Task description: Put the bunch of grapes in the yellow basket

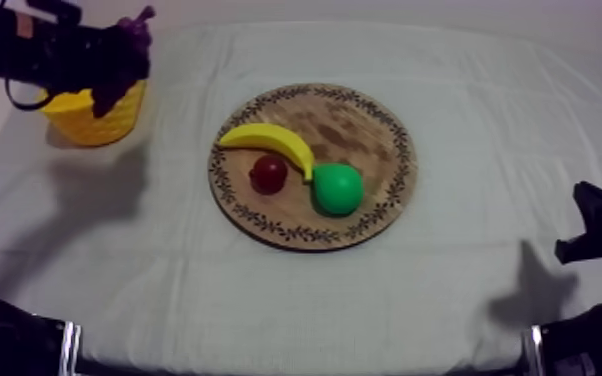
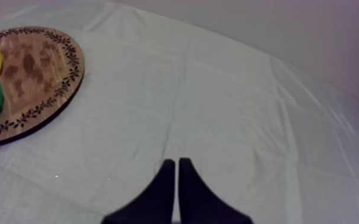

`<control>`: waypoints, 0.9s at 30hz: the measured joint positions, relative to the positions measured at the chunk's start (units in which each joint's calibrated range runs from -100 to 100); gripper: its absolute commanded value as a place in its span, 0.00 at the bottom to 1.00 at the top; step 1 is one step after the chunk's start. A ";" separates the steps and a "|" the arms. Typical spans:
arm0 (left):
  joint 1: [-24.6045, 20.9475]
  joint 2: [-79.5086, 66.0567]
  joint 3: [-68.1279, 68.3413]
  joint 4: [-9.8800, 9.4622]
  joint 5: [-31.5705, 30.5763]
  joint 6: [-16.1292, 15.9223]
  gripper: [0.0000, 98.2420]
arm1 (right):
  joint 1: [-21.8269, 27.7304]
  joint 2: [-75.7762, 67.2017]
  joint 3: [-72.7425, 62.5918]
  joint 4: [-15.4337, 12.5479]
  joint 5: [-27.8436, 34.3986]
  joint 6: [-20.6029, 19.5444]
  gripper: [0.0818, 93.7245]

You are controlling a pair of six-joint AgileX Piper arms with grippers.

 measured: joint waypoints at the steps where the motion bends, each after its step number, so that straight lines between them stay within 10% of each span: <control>1: -1.31 -0.81 1.34 0.18 -0.12 -0.52 0.51 | 0.00 0.00 0.00 0.00 0.00 0.00 0.00; 16: -17.94 -3.94 6.68 2.23 -0.55 -7.66 0.50 | 0.00 0.00 0.00 0.00 0.00 0.00 0.00; 27: -19.45 3.79 0.41 2.07 -3.06 -11.36 0.50 | 0.00 0.00 0.00 0.00 0.00 0.00 0.00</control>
